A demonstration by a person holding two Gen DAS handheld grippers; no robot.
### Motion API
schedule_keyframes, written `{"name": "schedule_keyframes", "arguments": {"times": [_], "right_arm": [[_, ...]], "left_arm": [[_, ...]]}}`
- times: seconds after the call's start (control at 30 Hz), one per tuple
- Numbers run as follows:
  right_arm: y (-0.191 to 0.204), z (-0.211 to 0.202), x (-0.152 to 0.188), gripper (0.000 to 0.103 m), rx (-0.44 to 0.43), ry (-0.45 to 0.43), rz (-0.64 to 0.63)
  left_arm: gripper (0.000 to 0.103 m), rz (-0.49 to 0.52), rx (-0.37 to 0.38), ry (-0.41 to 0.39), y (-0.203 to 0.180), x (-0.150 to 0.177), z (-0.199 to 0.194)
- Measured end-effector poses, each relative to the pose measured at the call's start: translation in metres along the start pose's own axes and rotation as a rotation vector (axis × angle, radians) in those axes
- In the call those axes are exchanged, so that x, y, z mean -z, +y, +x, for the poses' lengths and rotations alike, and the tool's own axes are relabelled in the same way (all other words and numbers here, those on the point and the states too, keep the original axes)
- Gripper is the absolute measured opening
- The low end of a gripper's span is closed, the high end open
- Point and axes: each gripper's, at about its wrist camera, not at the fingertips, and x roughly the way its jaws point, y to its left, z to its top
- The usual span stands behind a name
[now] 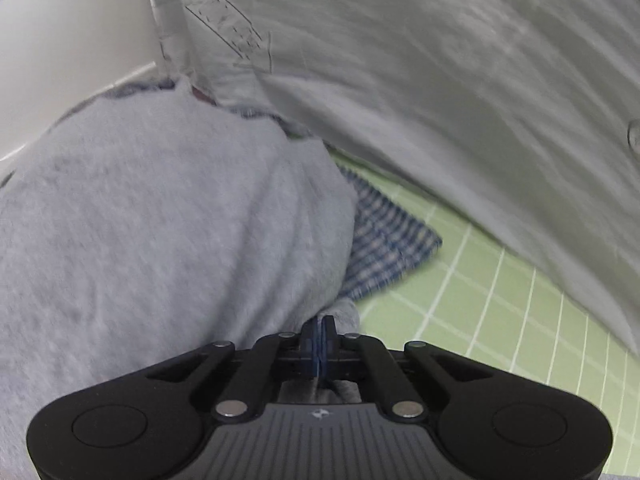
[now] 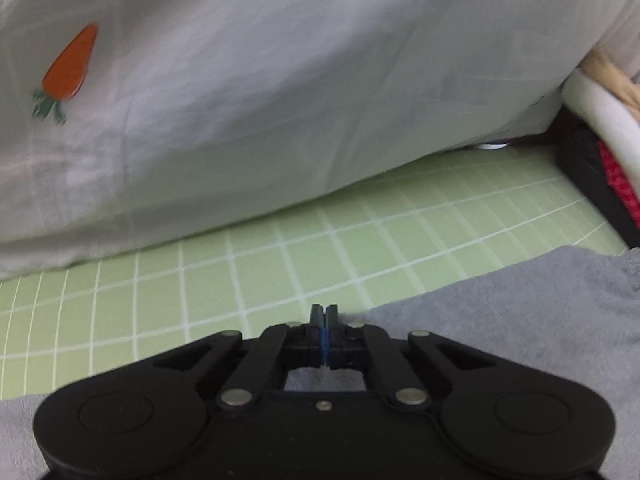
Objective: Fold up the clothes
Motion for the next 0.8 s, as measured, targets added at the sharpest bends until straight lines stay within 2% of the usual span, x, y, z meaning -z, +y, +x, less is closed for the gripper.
{"name": "schedule_keyframes", "arguments": {"times": [0.13,0.2,0.23,0.27,0.3,0.33,0.37,0.47,0.57,0.67,0.73,0.8], "right_arm": [[-0.020,-0.002,-0.021,0.000,0.085,-0.091,0.042],[-0.025,0.003,-0.028,0.002,0.050,-0.064,0.054],[-0.027,0.006,-0.031,0.012,0.028,-0.045,0.057],[-0.025,0.005,-0.030,0.023,0.019,-0.040,0.036],[-0.019,0.001,-0.025,0.056,0.020,-0.045,-0.003],[-0.013,-0.002,-0.019,0.079,0.021,-0.050,-0.041],[-0.007,-0.006,-0.014,0.084,0.022,-0.055,-0.080],[0.004,-0.017,0.010,0.086,0.005,-0.011,-0.153],[0.005,-0.030,0.038,0.086,-0.028,0.056,-0.136],[0.003,-0.050,0.062,0.092,-0.081,0.089,-0.139],[0.000,-0.066,0.075,0.100,-0.115,0.094,-0.147],[-0.008,-0.087,0.082,0.101,-0.142,0.082,-0.155]], "left_arm": [[0.004,-0.020,0.011,-0.004,0.001,-0.009,0.005],[0.014,0.009,0.023,-0.005,-0.006,-0.006,0.009],[0.028,0.023,0.031,-0.004,-0.010,-0.005,0.007],[0.046,0.038,0.049,-0.006,-0.013,-0.002,0.003],[0.055,0.046,0.073,-0.013,-0.014,0.003,-0.003],[0.067,0.053,0.098,-0.020,-0.015,0.008,-0.010],[0.073,0.060,0.100,-0.024,-0.016,0.014,-0.017],[0.078,0.092,0.089,-0.012,-0.013,0.036,-0.037],[0.079,0.131,0.068,0.011,-0.008,0.059,-0.055],[0.080,0.144,0.095,0.062,0.000,0.083,-0.075],[0.080,0.169,0.112,0.084,0.000,0.097,-0.092],[0.080,0.191,0.137,0.083,0.003,0.108,-0.113]]}}
